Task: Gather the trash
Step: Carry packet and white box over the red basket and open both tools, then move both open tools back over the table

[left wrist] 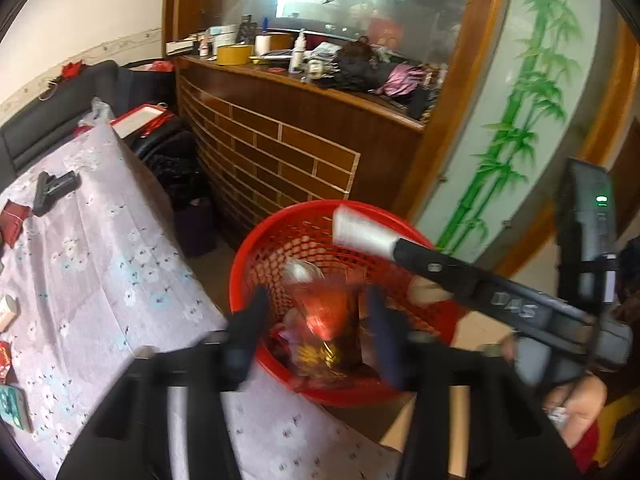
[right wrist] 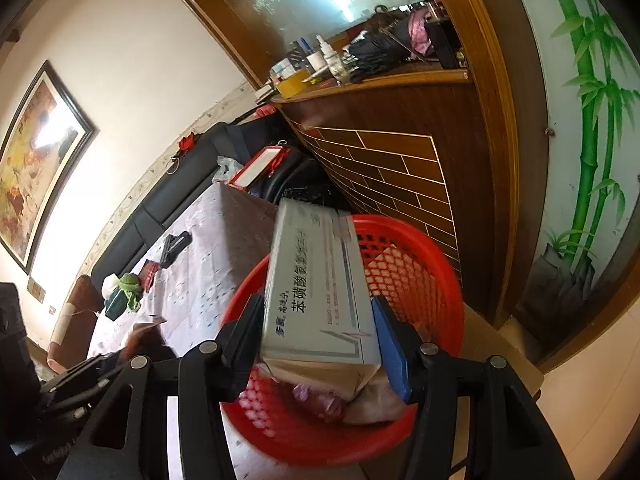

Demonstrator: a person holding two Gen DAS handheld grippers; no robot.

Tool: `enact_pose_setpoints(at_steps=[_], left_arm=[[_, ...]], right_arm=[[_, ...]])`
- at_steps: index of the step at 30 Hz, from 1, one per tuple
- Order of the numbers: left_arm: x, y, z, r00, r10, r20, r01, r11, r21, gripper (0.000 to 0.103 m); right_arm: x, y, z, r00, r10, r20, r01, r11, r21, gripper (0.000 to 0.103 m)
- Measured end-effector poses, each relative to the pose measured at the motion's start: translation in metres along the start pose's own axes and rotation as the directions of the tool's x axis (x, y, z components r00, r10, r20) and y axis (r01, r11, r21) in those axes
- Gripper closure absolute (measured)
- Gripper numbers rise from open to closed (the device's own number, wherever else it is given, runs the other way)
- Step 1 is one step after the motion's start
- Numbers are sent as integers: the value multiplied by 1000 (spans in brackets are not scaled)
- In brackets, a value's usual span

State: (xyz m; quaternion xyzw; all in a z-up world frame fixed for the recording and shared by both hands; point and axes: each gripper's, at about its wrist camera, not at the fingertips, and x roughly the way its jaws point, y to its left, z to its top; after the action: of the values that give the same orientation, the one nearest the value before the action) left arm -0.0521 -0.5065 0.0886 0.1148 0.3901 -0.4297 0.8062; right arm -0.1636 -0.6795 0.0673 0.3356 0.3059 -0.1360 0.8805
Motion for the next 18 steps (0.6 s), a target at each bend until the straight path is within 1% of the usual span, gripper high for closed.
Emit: enact_pose_setpoints(at_steps=[3, 6, 9, 12, 14, 18], left_arm=[[-2, 8, -6, 1000, -20, -3, 20, 999, -26, 43], [-14, 18, -17, 1000, 4, 7, -4, 1000, -30, 41], [-26, 33, -31, 999, 33, 1, -33, 998, -55, 38], [-41, 50, -48, 999, 45, -10, -46, 995, -85, 38], [-54, 61, -59, 998, 61, 0, -61, 993, -100, 38], [-79, 82, -81, 992, 123, 20, -120, 986, -114, 36]], right_arm=[[-9, -6, -1, 1000, -4, 24, 4, 1000, 10, 42], [-21, -6, -8, 998, -29, 57, 30, 1000, -7, 41], [-27, 2, -17, 998, -10, 57, 11, 1000, -22, 41], [-29, 17, -26, 998, -2, 56, 5, 999, -49, 41], [-30, 30, -33, 999, 4, 49, -1, 997, -72, 41], [-26, 61, -50, 999, 51, 12, -49, 991, -124, 41]])
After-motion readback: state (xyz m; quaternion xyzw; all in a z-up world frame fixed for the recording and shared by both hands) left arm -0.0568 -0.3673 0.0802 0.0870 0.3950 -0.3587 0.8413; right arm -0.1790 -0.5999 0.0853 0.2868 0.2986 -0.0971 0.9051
